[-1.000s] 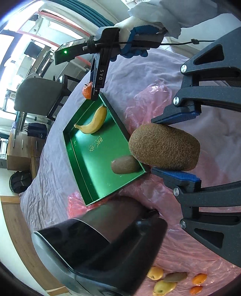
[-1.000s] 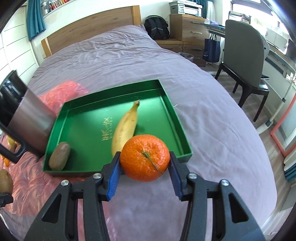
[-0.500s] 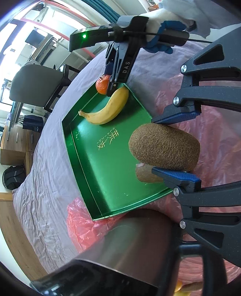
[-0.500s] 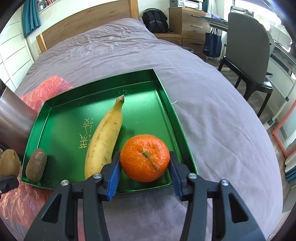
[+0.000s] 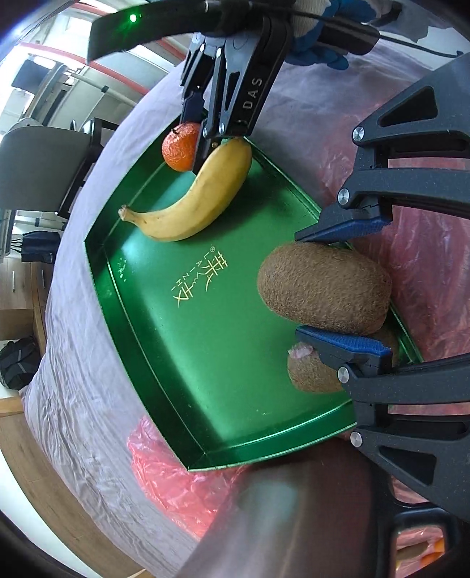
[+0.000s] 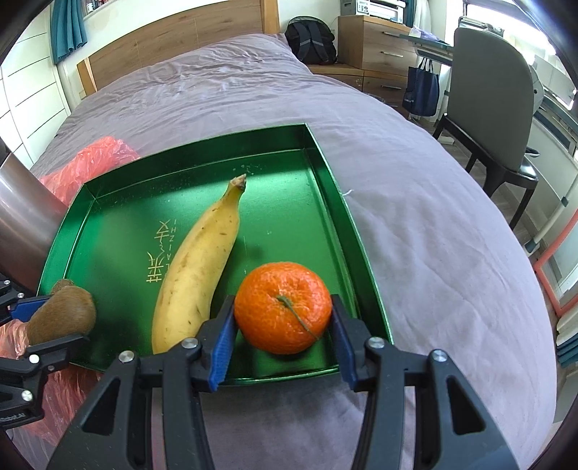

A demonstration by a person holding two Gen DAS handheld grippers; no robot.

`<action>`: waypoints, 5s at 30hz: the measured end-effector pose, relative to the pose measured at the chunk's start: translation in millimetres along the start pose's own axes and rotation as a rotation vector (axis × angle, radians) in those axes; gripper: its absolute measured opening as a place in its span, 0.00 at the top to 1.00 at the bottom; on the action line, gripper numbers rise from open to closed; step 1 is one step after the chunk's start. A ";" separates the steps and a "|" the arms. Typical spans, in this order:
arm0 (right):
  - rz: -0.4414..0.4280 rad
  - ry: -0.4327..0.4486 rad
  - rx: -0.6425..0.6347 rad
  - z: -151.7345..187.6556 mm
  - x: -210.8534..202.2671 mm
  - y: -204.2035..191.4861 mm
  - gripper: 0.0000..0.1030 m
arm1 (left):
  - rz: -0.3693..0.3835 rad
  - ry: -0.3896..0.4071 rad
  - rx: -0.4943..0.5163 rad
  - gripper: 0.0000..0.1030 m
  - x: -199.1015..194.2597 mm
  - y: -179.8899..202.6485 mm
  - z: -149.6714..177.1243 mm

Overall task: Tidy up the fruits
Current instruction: 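Place the kiwi beside the first kiwi while the right tool sets the mandarin by the banana, then open both tools and withdraw them from the tray, then move both tools toward the remaining fruit on the sheet, then grasp a mandarin with the left tool while the right tool grasps the brown kiwi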

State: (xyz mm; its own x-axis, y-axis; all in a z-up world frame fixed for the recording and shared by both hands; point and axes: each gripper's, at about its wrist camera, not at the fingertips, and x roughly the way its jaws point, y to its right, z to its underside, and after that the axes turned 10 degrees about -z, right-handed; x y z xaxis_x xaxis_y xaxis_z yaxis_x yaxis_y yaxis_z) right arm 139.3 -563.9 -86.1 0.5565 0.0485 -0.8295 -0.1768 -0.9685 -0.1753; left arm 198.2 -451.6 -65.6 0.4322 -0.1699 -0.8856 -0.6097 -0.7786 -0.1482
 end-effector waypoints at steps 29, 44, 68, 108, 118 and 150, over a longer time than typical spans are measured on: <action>0.059 -0.008 0.016 2.4 -29.8 -8.1 0.19 | -0.022 0.077 0.004 0.45 -63.2 -11.3 20.7; -0.040 0.099 0.020 22.4 -121.1 -80.5 0.02 | -0.069 0.160 -0.012 0.27 -147.3 -47.7 96.6; -0.267 0.006 -0.317 92.8 -165.3 -284.3 0.01 | -0.264 0.116 -0.213 0.22 -199.1 -183.4 238.1; -0.472 -0.217 -0.486 35.9 54.4 -549.5 0.02 | -0.222 0.068 -0.499 0.22 -92.2 -387.8 315.6; -0.460 -0.262 -0.393 21.9 113.8 -554.0 0.16 | -0.203 0.044 -0.488 0.32 -53.7 -395.0 306.0; -0.432 -0.297 -0.418 31.7 144.5 -567.7 0.61 | -0.194 0.020 -0.460 0.62 -21.2 -395.7 295.1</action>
State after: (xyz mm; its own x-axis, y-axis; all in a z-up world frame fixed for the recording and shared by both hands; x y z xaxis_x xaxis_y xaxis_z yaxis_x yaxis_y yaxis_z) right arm 294.4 0.7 -123.2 0.2485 0.4601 -0.8524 0.3745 -0.8572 -0.3535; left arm 234.3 38.4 -118.0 0.5241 -0.0034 -0.8516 -0.1627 -0.9820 -0.0962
